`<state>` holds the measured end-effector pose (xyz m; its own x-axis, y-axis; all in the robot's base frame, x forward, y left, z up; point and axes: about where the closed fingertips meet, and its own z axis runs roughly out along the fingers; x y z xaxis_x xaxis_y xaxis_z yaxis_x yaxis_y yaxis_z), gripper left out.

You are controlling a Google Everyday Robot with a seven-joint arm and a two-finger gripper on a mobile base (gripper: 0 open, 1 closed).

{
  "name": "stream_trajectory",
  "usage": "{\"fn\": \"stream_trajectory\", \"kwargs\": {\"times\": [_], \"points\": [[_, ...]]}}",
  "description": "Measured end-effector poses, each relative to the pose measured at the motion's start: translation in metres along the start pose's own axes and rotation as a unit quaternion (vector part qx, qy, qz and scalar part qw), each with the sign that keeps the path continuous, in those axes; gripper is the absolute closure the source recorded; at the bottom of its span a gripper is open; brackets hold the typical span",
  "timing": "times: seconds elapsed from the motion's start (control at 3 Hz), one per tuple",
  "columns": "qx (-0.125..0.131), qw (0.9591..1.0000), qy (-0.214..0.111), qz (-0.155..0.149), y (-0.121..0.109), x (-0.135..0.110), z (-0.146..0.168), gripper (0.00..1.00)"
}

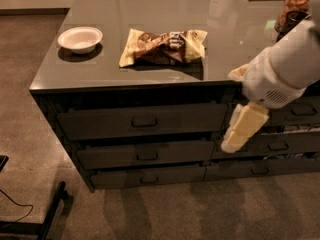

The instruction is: Open top drawer

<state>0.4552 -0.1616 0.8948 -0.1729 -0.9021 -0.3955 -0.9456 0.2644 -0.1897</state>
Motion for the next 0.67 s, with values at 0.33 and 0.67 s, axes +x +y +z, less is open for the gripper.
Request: {"fn": "stream_trajectory", "kwargs": {"times": [0.33, 0.67], "points": [[0.000, 0.9996, -0.028, -0.008, 0.004, -0.016, 0.050, 0.00], [0.015, 0.9989, -0.041, -0.015, 0.001, -0.028, 0.093, 0.00]]}}
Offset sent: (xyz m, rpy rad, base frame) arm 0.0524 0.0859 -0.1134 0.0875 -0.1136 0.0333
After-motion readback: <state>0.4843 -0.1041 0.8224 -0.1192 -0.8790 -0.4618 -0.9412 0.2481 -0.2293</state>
